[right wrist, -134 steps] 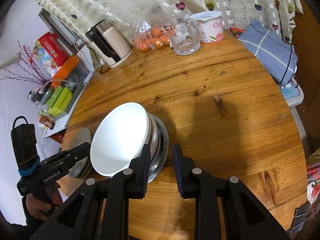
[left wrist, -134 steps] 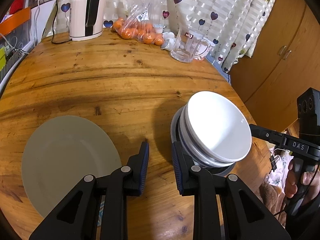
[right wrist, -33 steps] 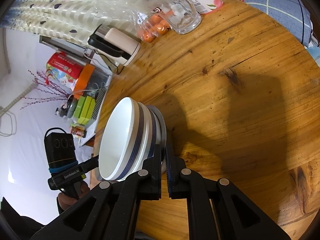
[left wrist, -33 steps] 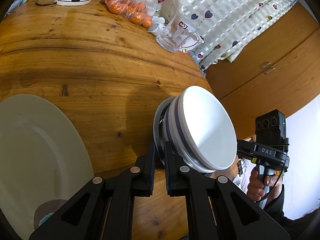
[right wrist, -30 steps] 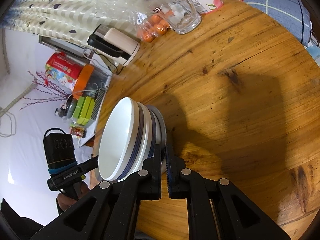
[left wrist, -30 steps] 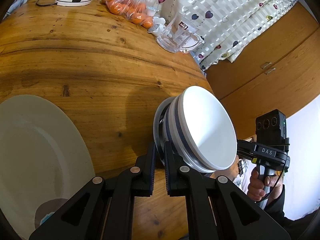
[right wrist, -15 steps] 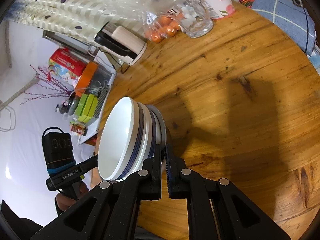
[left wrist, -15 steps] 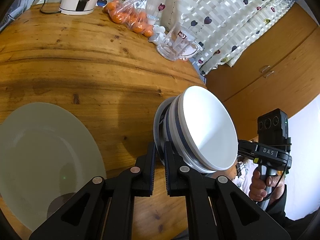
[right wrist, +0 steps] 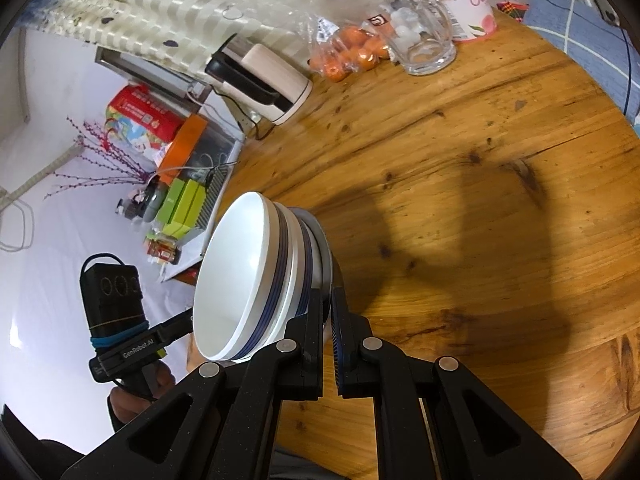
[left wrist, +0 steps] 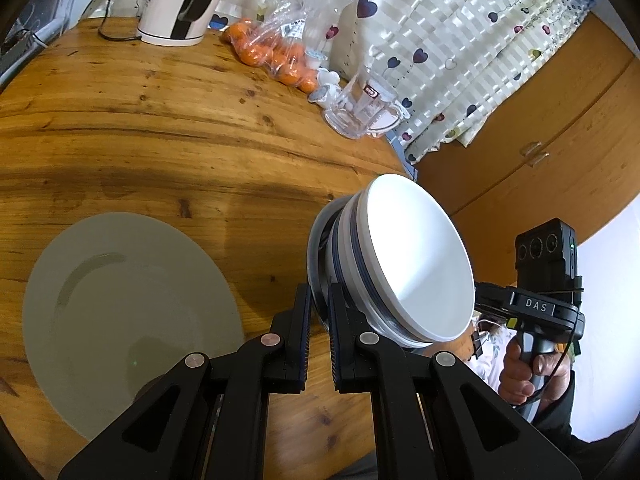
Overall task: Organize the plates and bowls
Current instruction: 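Carry the tilted bowl stack with both grippers over the beige plates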
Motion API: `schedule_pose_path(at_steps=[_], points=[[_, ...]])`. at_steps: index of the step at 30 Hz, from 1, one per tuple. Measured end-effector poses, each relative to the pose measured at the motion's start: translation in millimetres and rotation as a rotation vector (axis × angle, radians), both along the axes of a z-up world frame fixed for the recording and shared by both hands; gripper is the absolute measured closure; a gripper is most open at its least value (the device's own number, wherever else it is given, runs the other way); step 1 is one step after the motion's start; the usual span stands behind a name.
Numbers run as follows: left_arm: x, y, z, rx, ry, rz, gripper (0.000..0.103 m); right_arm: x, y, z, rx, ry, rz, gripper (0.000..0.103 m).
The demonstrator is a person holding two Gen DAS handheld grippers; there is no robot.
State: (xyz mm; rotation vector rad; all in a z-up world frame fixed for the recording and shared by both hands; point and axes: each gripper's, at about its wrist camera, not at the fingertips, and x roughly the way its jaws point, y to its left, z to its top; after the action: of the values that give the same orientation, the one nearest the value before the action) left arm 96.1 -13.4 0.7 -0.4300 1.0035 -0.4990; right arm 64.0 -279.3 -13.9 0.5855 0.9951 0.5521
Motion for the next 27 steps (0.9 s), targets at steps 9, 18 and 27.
schedule_pose_path(at_steps=[9,18,27], points=[[-9,17,4,-0.002,-0.008,0.038,0.096,6,19,6,-0.010,-0.006,0.037,0.097],[-17,41,7,0.002,-0.009,0.082,0.096,11,44,9,-0.018,-0.006,0.080,0.097],[-27,69,9,0.002,-0.015,0.131,0.096,19,72,6,-0.019,0.008,0.125,0.097]])
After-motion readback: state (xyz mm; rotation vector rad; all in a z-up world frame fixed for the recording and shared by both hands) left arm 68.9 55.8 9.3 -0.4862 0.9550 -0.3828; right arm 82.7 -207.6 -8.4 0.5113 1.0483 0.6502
